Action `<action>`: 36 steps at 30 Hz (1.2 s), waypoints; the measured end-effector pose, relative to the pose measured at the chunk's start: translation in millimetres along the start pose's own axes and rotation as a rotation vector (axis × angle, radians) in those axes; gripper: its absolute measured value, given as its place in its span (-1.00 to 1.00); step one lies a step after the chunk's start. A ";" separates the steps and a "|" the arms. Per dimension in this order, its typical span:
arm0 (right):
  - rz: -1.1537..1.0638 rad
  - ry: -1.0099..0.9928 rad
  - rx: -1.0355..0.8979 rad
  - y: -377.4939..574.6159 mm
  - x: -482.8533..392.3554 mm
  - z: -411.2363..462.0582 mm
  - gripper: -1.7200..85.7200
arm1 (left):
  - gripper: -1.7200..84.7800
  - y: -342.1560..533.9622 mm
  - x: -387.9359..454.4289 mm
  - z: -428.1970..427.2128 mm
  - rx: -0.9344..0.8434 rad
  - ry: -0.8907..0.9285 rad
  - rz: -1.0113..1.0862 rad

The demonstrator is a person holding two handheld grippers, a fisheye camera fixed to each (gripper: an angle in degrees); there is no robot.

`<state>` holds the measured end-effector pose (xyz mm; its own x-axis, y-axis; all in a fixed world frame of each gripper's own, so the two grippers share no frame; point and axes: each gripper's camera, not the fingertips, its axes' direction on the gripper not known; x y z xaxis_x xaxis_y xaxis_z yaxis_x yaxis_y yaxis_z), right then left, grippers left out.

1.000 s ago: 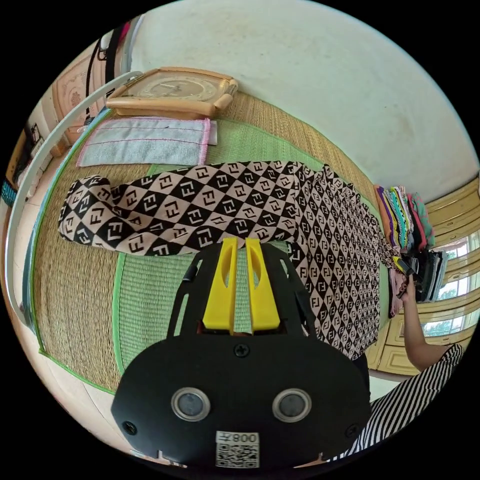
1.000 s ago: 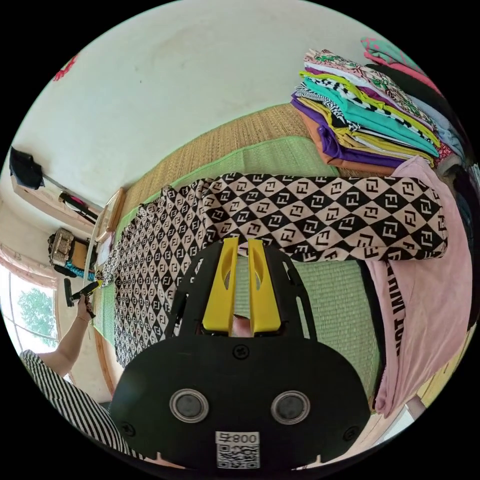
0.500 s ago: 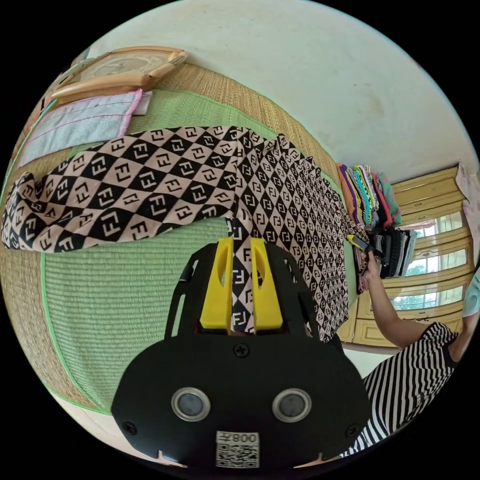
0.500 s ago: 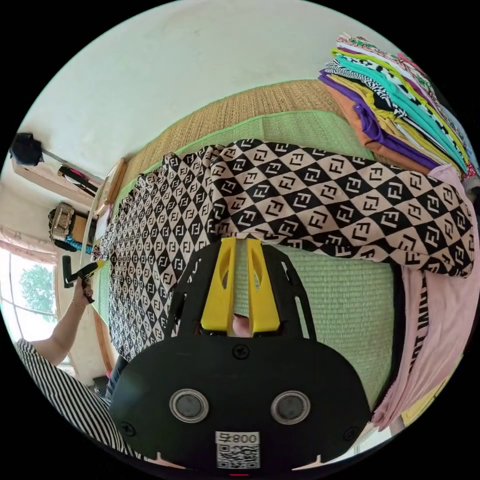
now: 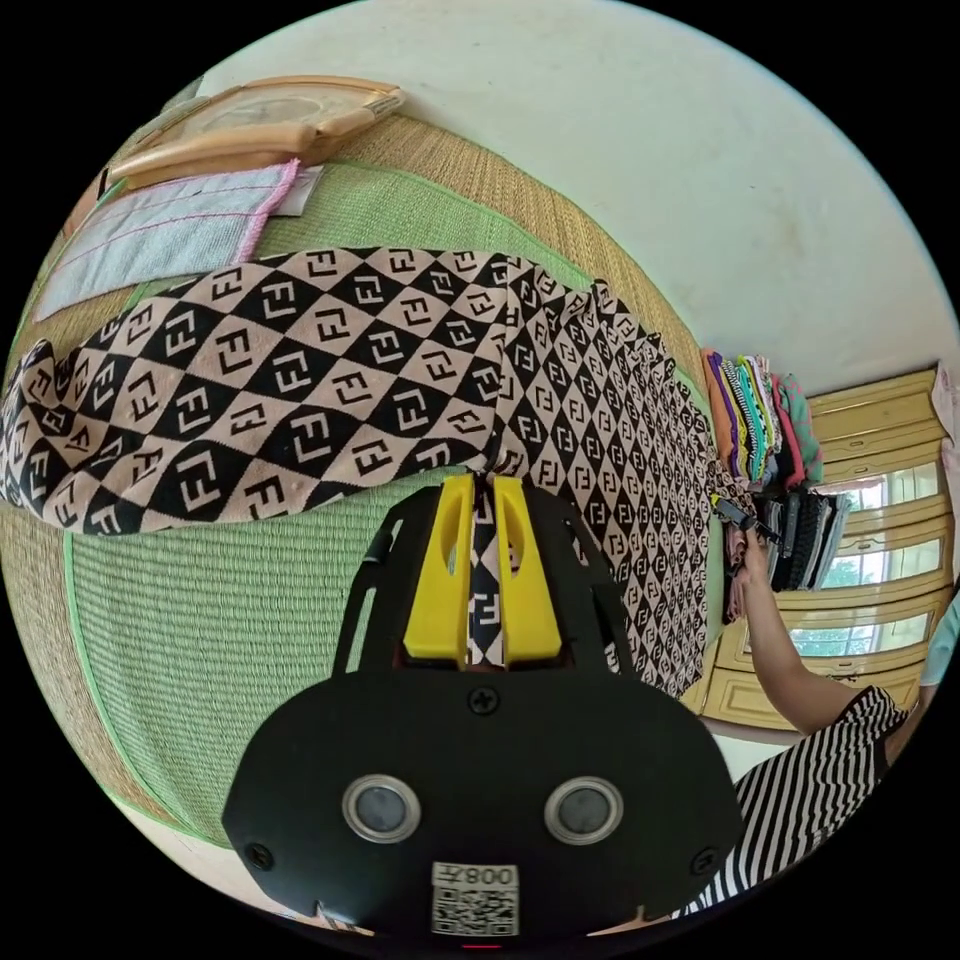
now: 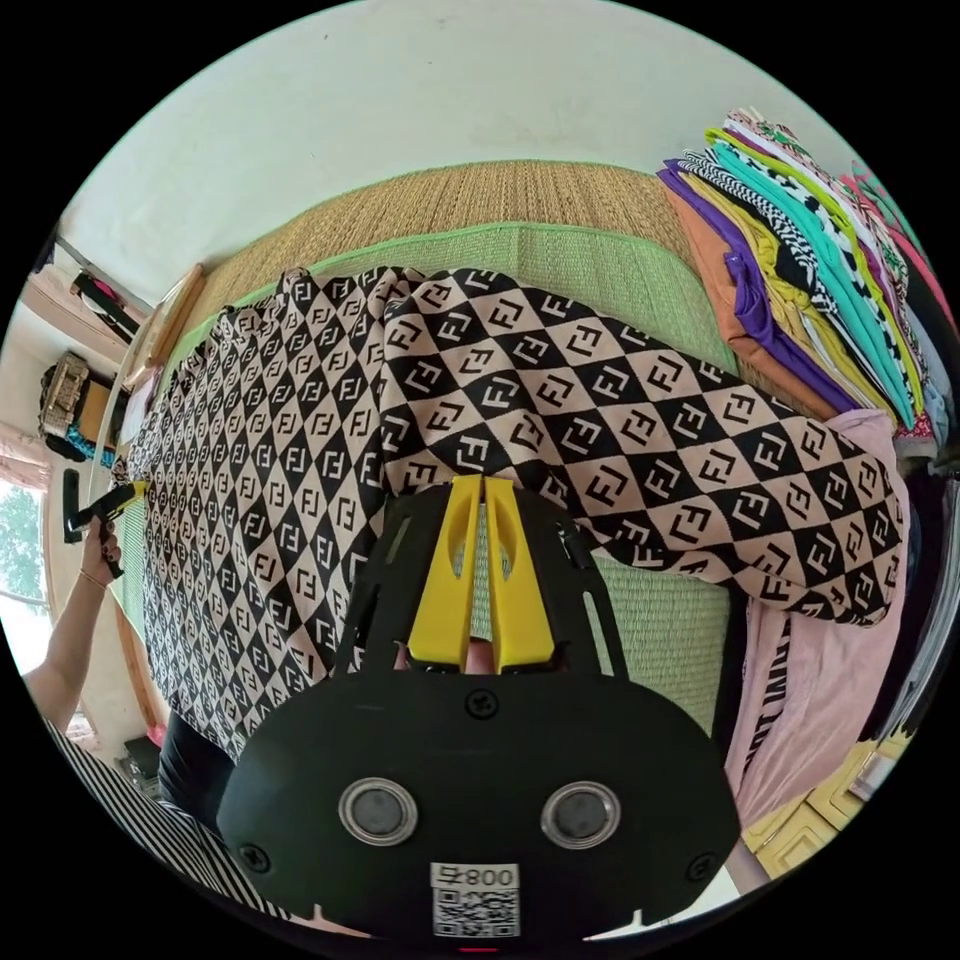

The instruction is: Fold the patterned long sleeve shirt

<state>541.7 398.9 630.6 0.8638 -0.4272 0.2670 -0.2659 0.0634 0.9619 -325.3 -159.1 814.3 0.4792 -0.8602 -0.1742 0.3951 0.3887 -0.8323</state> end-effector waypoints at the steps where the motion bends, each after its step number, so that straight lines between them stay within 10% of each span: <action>1: -0.008 0.004 -0.003 -0.2 -2.1 -3.4 -0.95 | -0.91 -0.1 -4.4 -5.1 0.035 0.027 -0.002; 16: 0.102 -0.075 -0.023 -15.9 6.3 -31.4 -0.96 | -0.95 -24.9 -68.7 8.4 0.024 -0.239 -0.082; 36: 0.188 -0.365 -0.181 244.7 -52.0 -115.4 -0.72 | -0.74 219.0 -127.4 3.2 -0.089 0.182 -0.274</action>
<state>481.1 540.7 858.9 0.5912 -0.6815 0.4313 -0.2965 0.3136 0.9021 -297.3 36.7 655.9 0.2143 -0.9765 -0.0221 0.4160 0.1117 -0.9025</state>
